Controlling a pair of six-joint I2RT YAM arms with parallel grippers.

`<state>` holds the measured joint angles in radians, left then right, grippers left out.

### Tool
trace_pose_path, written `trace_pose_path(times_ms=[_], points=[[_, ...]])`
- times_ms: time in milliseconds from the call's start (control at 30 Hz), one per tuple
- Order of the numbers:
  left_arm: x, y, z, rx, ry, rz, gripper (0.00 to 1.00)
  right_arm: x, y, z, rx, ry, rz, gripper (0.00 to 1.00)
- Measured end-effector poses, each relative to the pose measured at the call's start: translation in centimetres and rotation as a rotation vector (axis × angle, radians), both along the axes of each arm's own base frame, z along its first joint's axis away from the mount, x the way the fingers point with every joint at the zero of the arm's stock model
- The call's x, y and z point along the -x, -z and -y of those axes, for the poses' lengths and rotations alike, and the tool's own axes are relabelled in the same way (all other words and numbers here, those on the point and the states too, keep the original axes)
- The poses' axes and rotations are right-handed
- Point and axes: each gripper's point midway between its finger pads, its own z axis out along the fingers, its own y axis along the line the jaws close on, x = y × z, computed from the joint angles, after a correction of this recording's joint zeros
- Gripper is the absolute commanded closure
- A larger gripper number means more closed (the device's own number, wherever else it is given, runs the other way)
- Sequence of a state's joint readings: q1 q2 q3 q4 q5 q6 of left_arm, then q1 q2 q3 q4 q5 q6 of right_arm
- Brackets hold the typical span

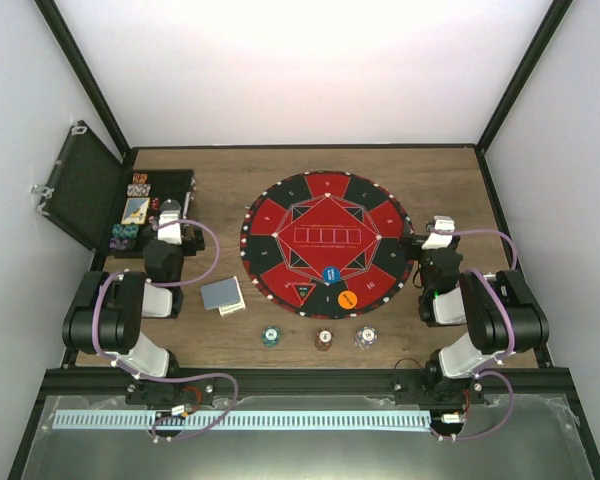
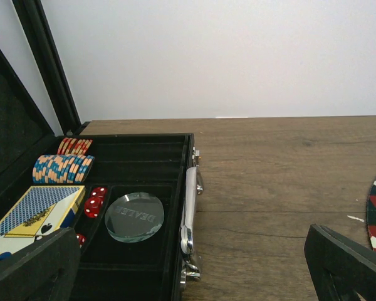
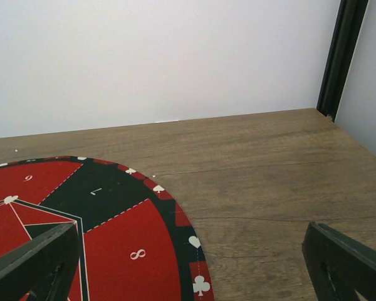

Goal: Distribute texas hold em gaming equipment

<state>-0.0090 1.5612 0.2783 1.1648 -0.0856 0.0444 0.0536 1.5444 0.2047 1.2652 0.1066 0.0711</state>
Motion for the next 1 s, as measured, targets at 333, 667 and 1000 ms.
trace_pose_path(times_ms=[333,667,1000], points=[[0.0,0.1,0.1,0.001,0.01,-0.01,0.0,0.0,-0.5,0.7,-0.017,0.042,-0.012,0.0],[-5.3,-8.8,1.7,-0.024,0.129,-0.107,0.0,-2.2,-12.9,3.3,-0.304,0.197,0.1,0.0],[-1.3,-8.9,3.0,-0.039,0.265,-0.383,0.0,-2.8,-10.9,-10.1,-0.38,-0.222,-0.284,0.0]])
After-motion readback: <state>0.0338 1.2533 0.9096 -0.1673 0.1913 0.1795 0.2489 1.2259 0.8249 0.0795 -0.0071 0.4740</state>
